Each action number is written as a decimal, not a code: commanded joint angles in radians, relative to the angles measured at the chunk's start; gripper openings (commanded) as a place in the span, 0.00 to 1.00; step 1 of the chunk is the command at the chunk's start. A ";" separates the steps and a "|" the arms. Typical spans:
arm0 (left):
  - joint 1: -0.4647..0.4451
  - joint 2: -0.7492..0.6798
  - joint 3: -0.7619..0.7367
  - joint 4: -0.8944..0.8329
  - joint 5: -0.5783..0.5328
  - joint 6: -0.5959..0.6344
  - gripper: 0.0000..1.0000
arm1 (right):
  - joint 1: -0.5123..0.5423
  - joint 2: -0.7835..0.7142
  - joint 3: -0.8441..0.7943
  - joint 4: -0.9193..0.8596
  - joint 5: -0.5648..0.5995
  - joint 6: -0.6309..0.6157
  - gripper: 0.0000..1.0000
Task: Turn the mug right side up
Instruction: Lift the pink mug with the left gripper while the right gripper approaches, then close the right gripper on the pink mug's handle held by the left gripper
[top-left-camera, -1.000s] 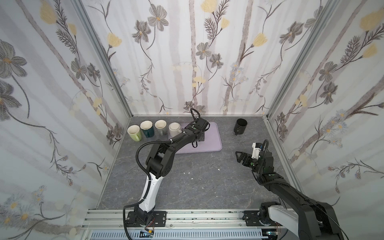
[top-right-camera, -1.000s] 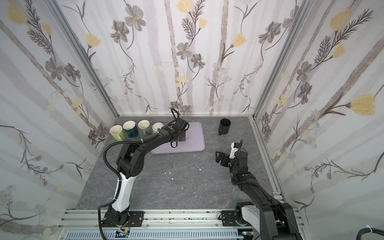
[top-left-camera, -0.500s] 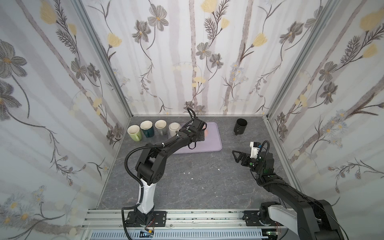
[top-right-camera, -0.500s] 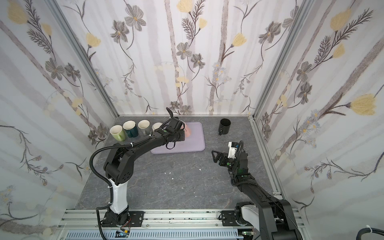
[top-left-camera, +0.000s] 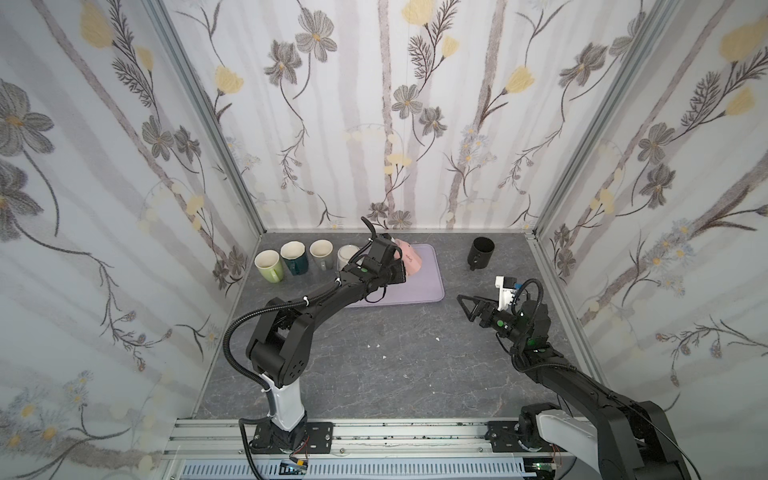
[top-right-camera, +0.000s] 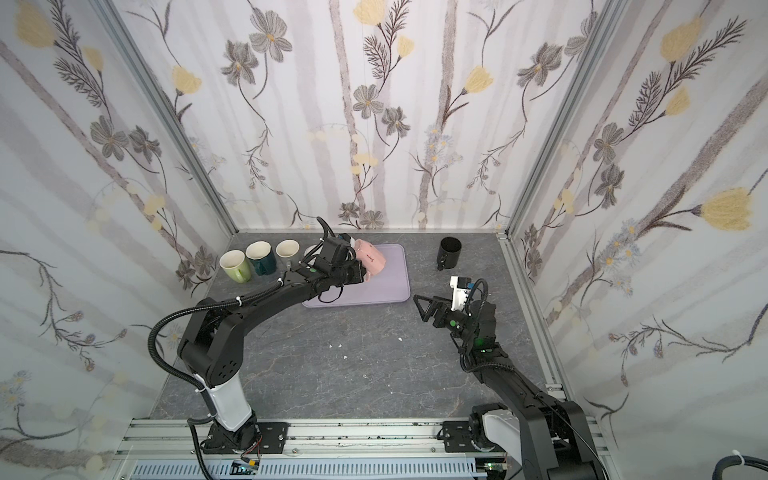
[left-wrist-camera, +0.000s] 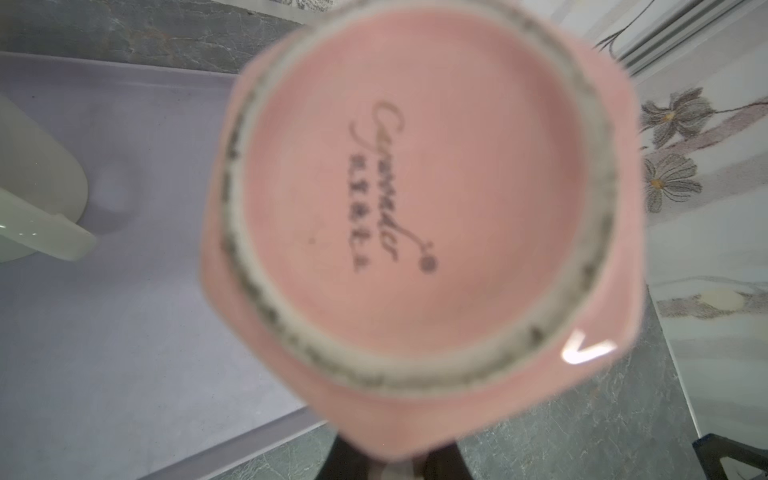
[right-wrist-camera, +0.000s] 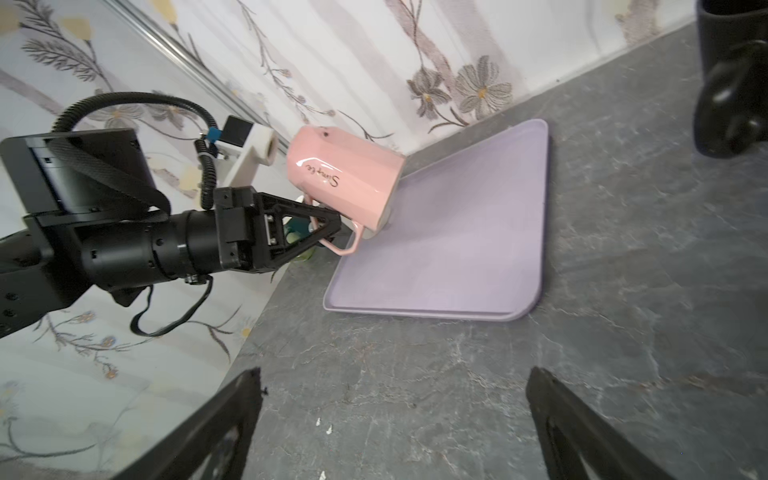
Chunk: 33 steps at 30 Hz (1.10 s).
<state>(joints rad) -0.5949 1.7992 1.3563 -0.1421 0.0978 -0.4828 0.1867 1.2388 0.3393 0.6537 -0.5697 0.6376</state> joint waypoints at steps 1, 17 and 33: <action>0.004 -0.045 -0.028 0.164 0.059 -0.008 0.00 | 0.044 -0.012 0.028 0.034 0.000 -0.012 1.00; 0.056 -0.288 -0.253 0.347 0.188 -0.034 0.00 | 0.246 0.056 0.096 0.162 0.086 0.057 1.00; 0.108 -0.461 -0.472 0.581 0.277 -0.123 0.00 | 0.411 0.213 0.232 0.186 0.161 0.096 0.99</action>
<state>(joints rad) -0.4931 1.3594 0.8997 0.2386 0.3359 -0.5674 0.5800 1.4303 0.5510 0.7887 -0.4351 0.7185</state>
